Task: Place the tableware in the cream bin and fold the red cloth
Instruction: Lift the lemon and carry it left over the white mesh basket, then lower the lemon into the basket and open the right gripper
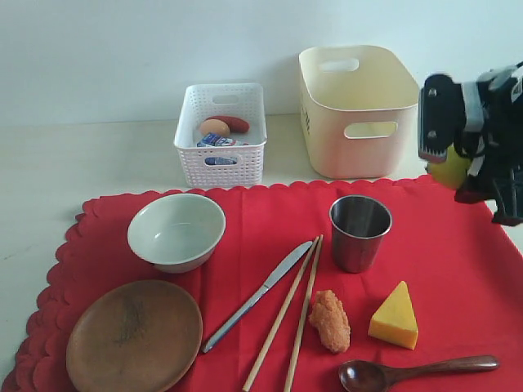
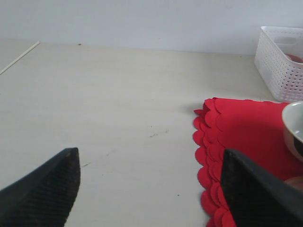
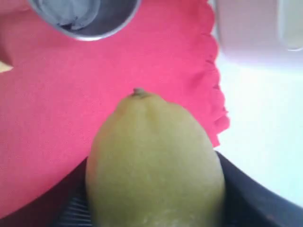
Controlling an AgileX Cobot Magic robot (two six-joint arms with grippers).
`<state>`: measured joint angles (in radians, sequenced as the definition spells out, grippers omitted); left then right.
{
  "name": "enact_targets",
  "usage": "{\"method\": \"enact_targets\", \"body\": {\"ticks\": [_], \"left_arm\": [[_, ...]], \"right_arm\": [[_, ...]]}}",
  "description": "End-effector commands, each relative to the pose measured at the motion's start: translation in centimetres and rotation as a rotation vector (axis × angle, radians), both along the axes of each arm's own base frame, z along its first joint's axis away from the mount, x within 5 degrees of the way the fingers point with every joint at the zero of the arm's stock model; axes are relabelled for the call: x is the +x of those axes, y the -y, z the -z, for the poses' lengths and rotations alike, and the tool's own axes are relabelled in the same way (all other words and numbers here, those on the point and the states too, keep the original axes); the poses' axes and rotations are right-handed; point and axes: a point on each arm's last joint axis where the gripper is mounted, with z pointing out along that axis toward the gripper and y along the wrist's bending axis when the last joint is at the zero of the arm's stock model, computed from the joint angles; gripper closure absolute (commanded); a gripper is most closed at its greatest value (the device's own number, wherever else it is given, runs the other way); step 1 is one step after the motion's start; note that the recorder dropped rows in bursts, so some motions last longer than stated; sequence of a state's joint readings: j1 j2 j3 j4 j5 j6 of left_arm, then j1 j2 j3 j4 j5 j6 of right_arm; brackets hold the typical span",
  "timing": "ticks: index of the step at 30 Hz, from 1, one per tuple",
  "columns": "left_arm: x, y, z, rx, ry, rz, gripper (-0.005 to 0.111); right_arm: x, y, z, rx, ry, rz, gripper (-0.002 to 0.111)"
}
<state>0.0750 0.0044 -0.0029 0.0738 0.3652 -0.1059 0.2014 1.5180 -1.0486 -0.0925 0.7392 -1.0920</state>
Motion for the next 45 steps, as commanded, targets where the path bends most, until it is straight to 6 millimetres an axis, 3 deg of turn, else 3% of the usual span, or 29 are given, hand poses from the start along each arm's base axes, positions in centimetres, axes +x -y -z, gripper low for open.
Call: {"method": "enact_targets", "body": {"ticks": [1,6,14,16,24,27,29,32,38,45], "left_arm": [[0.0,0.0,0.0,0.000,0.013,0.006,0.029],[0.0,0.0,0.0,0.000,0.013,0.006,0.029],[0.0,0.0,0.0,0.000,0.013,0.006,0.029],[0.0,0.0,0.0,0.000,0.013,0.006,0.029],[0.0,0.0,0.0,0.000,0.013,0.006,0.029],[0.0,0.0,0.0,0.000,0.013,0.006,0.029],[0.0,0.0,0.0,0.000,0.013,0.006,0.029],[0.0,0.0,0.0,0.000,0.013,0.006,0.029],[0.0,0.0,0.0,0.000,0.013,0.006,0.029],[0.0,0.0,0.0,0.000,0.013,0.006,0.029]], "right_arm": [[1.0,-1.2,-4.0,0.246,0.116,0.155,0.108],[3.1,-3.8,-6.6,0.628,0.097,0.259,0.108],[7.7,-7.5,-5.8,0.995,-0.074,0.228,0.108],[9.8,-8.2,-4.6,1.020,-0.071,0.215,0.108],[15.0,-12.3,-0.4,0.978,-0.064,0.120,0.108],[17.6,-13.3,2.3,0.970,-0.107,0.086,0.108],[19.6,-14.6,5.3,0.971,-0.155,0.042,0.108],[21.1,-15.8,7.3,0.973,-0.138,0.018,0.108],[22.3,-16.2,10.2,0.972,-0.141,0.032,0.108],[22.6,-16.1,11.4,0.964,-0.127,0.056,0.108]]}}
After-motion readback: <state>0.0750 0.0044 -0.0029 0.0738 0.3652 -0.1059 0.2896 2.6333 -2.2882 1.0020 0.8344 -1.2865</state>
